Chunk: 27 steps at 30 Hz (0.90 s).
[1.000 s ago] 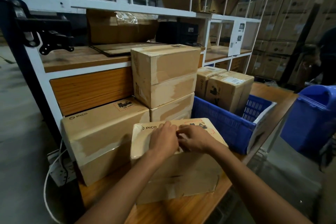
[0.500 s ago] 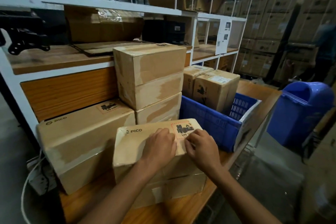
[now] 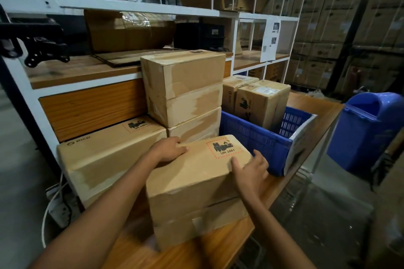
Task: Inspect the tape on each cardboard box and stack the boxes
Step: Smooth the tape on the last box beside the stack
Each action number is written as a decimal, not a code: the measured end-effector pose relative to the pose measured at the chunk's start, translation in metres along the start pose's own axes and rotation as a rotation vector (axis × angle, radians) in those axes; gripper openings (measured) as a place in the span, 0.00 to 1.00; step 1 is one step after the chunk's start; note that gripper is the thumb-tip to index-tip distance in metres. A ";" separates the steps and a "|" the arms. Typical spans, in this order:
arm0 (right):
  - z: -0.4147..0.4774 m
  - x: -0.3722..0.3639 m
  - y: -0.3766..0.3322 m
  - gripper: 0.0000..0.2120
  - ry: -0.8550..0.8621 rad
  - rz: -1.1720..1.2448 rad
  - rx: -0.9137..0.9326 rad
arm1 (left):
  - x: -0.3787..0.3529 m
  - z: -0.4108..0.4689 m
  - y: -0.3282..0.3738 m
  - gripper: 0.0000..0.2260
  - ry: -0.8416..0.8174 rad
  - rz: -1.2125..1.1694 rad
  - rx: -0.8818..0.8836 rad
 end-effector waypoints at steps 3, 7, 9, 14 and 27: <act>0.029 -0.003 0.006 0.35 -0.176 0.062 -0.087 | -0.002 -0.004 -0.002 0.25 -0.145 -0.027 0.072; 0.051 -0.014 0.014 0.28 -0.439 0.194 -0.222 | -0.019 -0.021 0.005 0.25 -0.319 -0.479 0.176; 0.050 -0.021 0.011 0.24 -0.496 0.256 -0.216 | -0.027 -0.020 0.009 0.24 -0.211 -0.672 0.130; 0.020 -0.022 -0.012 0.13 -0.489 0.402 -0.178 | -0.038 -0.029 0.024 0.27 -0.266 -1.221 0.231; 0.007 0.033 -0.085 0.25 -0.289 0.796 0.053 | 0.024 -0.069 0.048 0.17 0.226 -1.553 -0.084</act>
Point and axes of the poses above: each hand's wrist, its own z-axis towards the middle knuckle, its own x-axis out of the back of the hand, y = z × x, the point moved 4 cm from there along z, towards the middle knuckle, and after that the axes turned 2 degrees about x, right-handed, at the moved point
